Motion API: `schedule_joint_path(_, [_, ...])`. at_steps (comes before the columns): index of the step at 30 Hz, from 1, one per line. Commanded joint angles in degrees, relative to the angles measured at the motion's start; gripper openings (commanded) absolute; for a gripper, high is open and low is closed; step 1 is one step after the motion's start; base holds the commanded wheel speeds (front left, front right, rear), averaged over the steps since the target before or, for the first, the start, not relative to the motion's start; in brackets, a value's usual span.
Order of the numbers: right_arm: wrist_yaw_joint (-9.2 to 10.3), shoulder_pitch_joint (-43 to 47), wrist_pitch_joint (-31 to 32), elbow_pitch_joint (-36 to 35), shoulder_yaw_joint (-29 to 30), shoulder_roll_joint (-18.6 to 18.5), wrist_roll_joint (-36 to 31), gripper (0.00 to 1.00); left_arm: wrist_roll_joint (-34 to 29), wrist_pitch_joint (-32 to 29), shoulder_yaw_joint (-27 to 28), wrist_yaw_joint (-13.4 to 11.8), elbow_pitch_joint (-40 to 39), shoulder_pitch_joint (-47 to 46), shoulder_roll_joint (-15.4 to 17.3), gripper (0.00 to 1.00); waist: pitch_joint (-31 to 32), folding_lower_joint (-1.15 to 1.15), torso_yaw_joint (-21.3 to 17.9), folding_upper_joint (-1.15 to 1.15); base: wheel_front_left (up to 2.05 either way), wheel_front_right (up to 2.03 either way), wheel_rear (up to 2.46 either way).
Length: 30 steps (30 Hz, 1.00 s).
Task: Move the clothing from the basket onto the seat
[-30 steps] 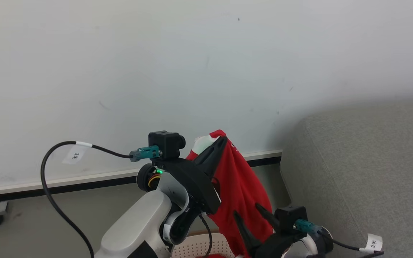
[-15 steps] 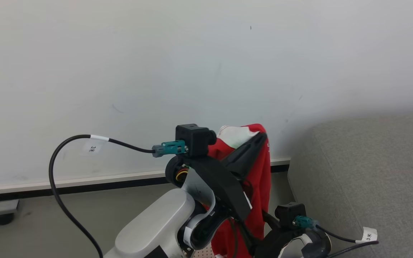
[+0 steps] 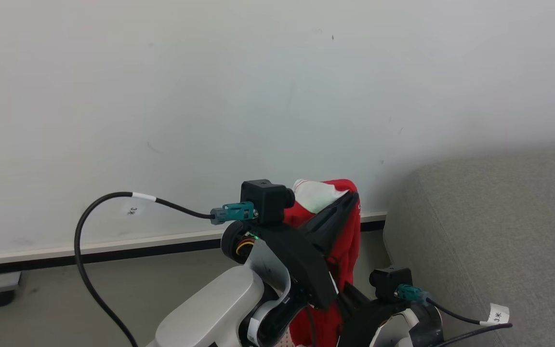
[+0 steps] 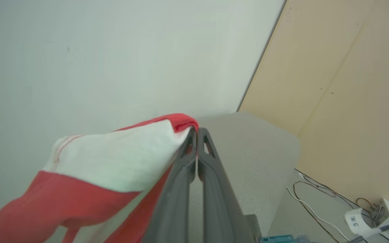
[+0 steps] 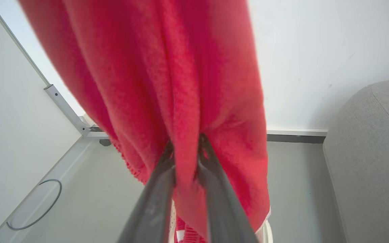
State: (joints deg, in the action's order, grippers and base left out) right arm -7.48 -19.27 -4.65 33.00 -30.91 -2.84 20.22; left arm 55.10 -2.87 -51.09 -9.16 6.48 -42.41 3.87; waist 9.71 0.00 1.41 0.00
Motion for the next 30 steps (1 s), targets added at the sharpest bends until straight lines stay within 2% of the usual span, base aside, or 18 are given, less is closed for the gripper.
schedule_joint_path(1, [-0.02, 0.04, -0.45, 0.19, -0.17, -0.07, -0.16, 0.0, -0.81, 0.76, -0.28, -0.15, 0.51, 0.43, 0.84, 0.07, -0.09, 0.0, -0.41, 0.0, 0.0, 0.0, 0.0])
schedule_joint_path(2, [-0.02, 0.16, -0.55, 0.12, -0.08, -0.07, -0.29, 0.0, -1.97, 1.26, -0.59, -0.45, 1.05, 0.44, 1.45, 0.32, -0.09, 0.0, -0.63, 0.0, 0.0, 0.0, 0.0])
schedule_joint_path(3, [-0.02, 0.35, -0.63, 0.04, 0.05, -0.07, -0.56, 0.0, -3.73, 1.76, -1.3, -0.55, 1.7, 0.05, 2.35, 0.87, -0.09, 0.0, -0.82, 0.0, 0.0, 0.0, 0.0])
schedule_joint_path(4, [-0.02, 0.57, -0.55, -0.12, 0.12, -0.07, -0.8, 0.0, -5.09, 2.34, -1.9, -0.95, 2.33, -0.24, 3.24, 1.0, -0.13, 0.0, -1.01, 0.0, 0.0, 0.0, 0.0])
schedule_joint_path(7, [-0.02, 1.23, -0.31, -0.96, 0.71, -0.07, -2.18, 0.0, -7.38, 4.2, -2.71, -1.67, 4.32, 0.98, 4.68, 1.0, -0.18, 0.0, -1.52, 0.0, 0.0, 0.0, 0.0])
schedule_joint_path(13, [-0.02, 2.89, 0.49, -4.02, 2.6, -0.07, -4.18, 0.0, -9.1, 7.9, -2.94, -0.78, 7.21, 3.14, 7.53, 1.0, -0.33, 0.0, -2.65, 0.0, 0.0, 0.0, 0.0])
schedule_joint_path(23, [-0.02, 8.44, 4.61, -15.13, 7.92, -0.06, -8.71, 0.0, -9.05, 16.48, -1.42, 5.41, 11.22, 8.25, 12.25, 1.0, -1.83, 0.0, -6.8, 0.0, 0.0, 0.0, 0.0])
schedule_joint_path(30, [-0.02, 10.96, 8.51, -23.87, 10.56, -0.27, -10.49, 0.0, -8.13, 17.89, 1.82, 9.13, 12.29, 11.99, 16.29, 1.0, -4.09, 0.0, -13.48, 0.0, 0.0, 0.0, 0.0])
